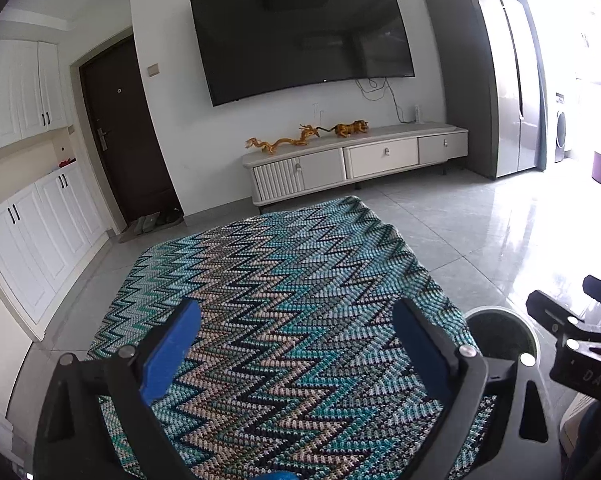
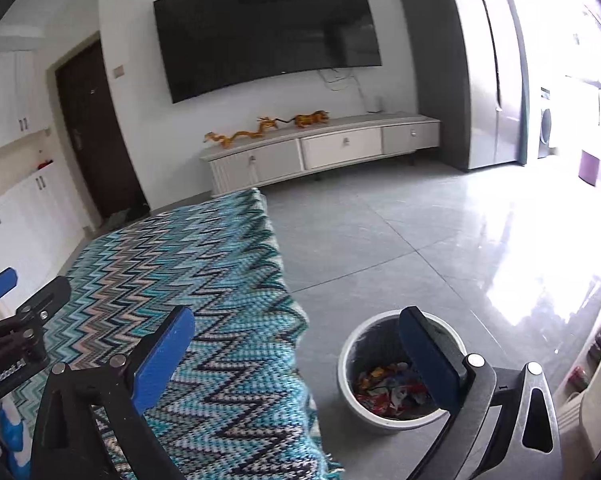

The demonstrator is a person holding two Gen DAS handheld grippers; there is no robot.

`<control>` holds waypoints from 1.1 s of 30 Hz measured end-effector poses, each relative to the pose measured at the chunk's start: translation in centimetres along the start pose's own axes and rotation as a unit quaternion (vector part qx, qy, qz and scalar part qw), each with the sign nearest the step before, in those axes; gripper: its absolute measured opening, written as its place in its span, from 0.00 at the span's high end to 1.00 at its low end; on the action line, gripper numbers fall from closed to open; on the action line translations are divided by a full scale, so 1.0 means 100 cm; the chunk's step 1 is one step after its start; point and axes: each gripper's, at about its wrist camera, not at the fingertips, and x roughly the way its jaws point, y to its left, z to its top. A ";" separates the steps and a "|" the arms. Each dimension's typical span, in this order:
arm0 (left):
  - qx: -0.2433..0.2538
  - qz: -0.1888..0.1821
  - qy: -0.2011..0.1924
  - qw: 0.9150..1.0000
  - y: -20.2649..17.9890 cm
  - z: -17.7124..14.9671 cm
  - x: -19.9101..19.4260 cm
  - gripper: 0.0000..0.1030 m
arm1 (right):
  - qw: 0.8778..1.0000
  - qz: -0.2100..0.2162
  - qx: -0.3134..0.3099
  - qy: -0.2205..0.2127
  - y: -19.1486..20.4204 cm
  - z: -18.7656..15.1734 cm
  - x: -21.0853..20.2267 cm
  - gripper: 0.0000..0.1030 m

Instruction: Collect trash

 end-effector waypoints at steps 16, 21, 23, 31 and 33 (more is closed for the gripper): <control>-0.006 -0.014 -0.004 1.000 -0.007 -0.009 0.008 0.06 | 0.998 -0.060 0.012 -0.016 -0.018 -0.004 -0.004 0.00; -0.006 -0.017 -0.006 1.000 -0.010 -0.012 0.008 0.05 | 0.997 -0.070 0.017 -0.024 -0.025 -0.003 -0.008 0.00; -0.004 -0.017 -0.007 1.000 -0.011 -0.012 0.007 0.05 | 0.997 -0.071 0.019 -0.025 -0.027 -0.002 -0.009 0.00; -0.005 -0.018 -0.014 1.000 -0.013 -0.014 0.003 0.06 | 0.997 -0.076 0.019 -0.027 -0.030 -0.002 -0.010 0.00; -0.007 -0.018 -0.013 1.000 -0.012 -0.014 0.003 0.05 | 0.996 -0.078 0.019 -0.029 -0.030 -0.002 -0.010 0.00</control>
